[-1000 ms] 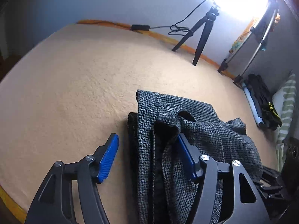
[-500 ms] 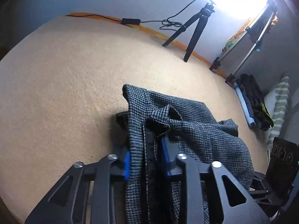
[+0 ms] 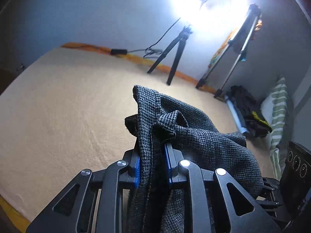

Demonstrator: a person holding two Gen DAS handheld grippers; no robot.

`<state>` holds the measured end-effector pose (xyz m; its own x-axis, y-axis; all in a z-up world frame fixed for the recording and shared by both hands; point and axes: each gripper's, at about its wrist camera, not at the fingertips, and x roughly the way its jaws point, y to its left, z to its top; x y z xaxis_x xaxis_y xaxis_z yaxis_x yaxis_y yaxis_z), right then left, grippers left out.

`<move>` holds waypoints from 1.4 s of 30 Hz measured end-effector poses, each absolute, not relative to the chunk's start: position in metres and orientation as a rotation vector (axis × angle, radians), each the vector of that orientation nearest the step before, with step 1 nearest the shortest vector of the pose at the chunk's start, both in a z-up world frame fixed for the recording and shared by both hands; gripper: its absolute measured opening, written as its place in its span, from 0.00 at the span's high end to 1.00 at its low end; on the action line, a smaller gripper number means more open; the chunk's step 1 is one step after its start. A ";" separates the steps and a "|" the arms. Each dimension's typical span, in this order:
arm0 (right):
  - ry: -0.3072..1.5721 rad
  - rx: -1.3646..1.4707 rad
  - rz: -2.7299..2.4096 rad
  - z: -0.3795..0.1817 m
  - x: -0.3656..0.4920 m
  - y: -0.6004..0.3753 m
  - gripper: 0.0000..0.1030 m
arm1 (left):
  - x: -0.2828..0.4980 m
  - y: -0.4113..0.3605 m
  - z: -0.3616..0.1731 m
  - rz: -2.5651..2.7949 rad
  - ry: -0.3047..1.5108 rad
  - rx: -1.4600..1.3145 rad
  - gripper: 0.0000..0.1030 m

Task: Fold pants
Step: 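Lift the folded trousers with both grippers and carry them toward the clothes stack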

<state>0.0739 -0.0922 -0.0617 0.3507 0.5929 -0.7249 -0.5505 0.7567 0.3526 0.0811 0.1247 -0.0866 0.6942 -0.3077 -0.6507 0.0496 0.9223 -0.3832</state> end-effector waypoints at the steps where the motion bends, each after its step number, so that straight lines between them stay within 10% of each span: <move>1: 0.946 0.041 0.735 -0.057 0.071 -0.094 0.87 | 0.078 0.123 -0.082 -0.211 0.770 -0.352 0.83; 42: 0.538 0.032 0.242 0.112 0.076 -0.385 0.88 | 0.165 -0.188 0.071 -0.716 0.431 -0.194 0.84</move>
<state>0.0757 -0.3850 0.1122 0.8309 0.2367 -0.5036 -0.2197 0.9710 0.0939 0.1645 -0.1879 0.0713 0.6716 -0.6708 -0.3146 0.5920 0.7412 -0.3165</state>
